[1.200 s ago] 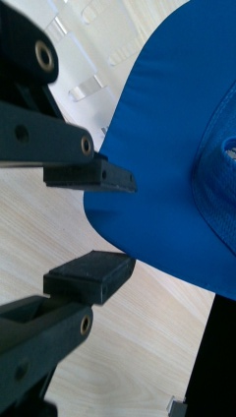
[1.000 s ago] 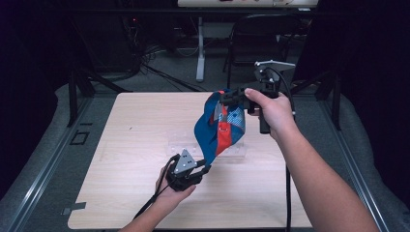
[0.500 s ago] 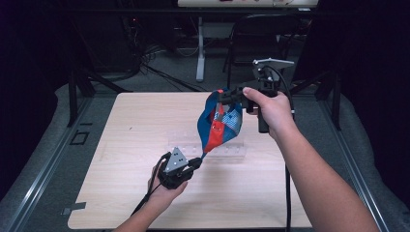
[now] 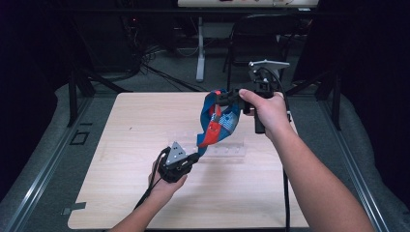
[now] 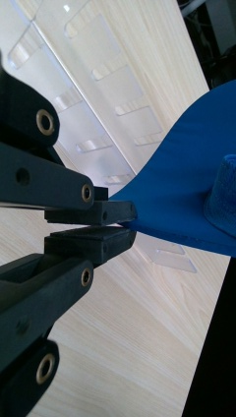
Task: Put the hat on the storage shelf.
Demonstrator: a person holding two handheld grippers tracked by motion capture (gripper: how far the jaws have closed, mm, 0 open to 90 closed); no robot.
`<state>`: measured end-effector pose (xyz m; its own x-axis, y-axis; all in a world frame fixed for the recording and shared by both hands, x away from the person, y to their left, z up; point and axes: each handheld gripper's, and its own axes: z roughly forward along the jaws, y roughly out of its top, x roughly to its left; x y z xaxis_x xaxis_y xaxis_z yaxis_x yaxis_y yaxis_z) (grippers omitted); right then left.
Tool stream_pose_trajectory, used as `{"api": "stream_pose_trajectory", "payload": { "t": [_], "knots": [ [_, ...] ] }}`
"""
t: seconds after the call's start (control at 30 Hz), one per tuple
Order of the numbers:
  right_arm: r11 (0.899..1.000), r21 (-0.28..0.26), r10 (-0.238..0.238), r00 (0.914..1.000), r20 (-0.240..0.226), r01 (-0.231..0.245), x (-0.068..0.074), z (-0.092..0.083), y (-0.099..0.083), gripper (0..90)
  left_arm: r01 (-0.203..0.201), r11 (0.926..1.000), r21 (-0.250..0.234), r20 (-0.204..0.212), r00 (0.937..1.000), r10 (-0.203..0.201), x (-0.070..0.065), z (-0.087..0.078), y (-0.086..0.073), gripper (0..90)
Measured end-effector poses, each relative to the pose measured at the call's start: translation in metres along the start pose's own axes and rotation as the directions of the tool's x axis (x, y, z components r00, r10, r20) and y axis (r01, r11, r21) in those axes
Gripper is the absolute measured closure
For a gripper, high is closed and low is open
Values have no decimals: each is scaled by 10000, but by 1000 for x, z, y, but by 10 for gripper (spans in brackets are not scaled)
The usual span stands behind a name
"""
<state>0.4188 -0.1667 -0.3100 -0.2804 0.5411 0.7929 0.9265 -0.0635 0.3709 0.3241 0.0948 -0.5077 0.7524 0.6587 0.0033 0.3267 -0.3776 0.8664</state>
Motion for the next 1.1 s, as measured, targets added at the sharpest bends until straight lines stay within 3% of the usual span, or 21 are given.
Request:
{"api": "stream_pose_trajectory", "payload": {
  "t": [0.53, 1.1],
  "knots": [
    [9994, 245, 253, 9996, 139, -256, -20, 14, -2, 786, 285, 9995, 129, 23, 9996, -285, 9, 8, -2, 872],
    [9988, 319, 352, 9988, 330, -362, -28, 23, -3, 786, 376, 9984, 430, -53, 9993, -374, 13, 13, -12, 875]
  ]
}}
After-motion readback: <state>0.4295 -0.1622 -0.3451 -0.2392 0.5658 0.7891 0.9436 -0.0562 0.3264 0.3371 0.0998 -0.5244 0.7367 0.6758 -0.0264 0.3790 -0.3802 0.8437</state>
